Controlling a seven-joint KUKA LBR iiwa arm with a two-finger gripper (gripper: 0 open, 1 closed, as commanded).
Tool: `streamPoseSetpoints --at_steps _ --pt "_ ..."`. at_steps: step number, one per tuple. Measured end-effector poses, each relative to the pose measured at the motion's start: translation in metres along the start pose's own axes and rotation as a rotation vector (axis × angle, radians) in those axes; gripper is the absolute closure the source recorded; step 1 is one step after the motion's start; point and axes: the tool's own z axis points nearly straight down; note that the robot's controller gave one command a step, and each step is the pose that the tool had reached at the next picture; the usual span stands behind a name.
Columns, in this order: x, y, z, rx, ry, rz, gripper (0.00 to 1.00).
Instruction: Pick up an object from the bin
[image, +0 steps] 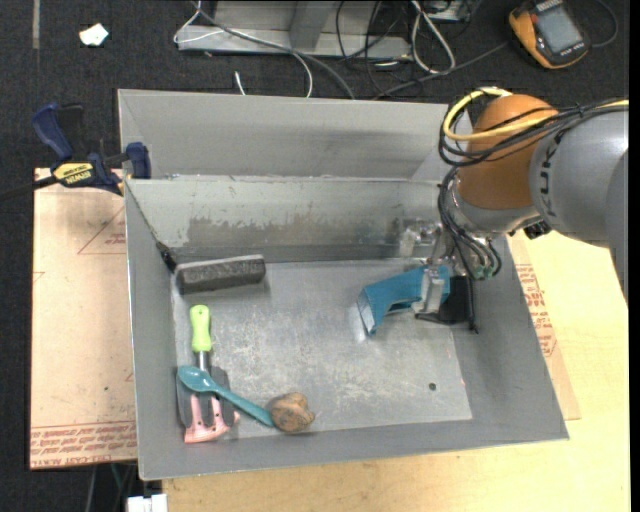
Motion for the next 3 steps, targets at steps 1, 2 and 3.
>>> streamPoseSetpoints --at_steps 1,2,3 --pt "0.008 0.017 0.016 -0.004 -0.004 -0.056 1.00" --pt "0.009 0.017 0.015 -0.003 -0.004 -0.057 1.00" --pt "0.016 0.022 -0.062 -0.004 0.006 -0.068 1.00"
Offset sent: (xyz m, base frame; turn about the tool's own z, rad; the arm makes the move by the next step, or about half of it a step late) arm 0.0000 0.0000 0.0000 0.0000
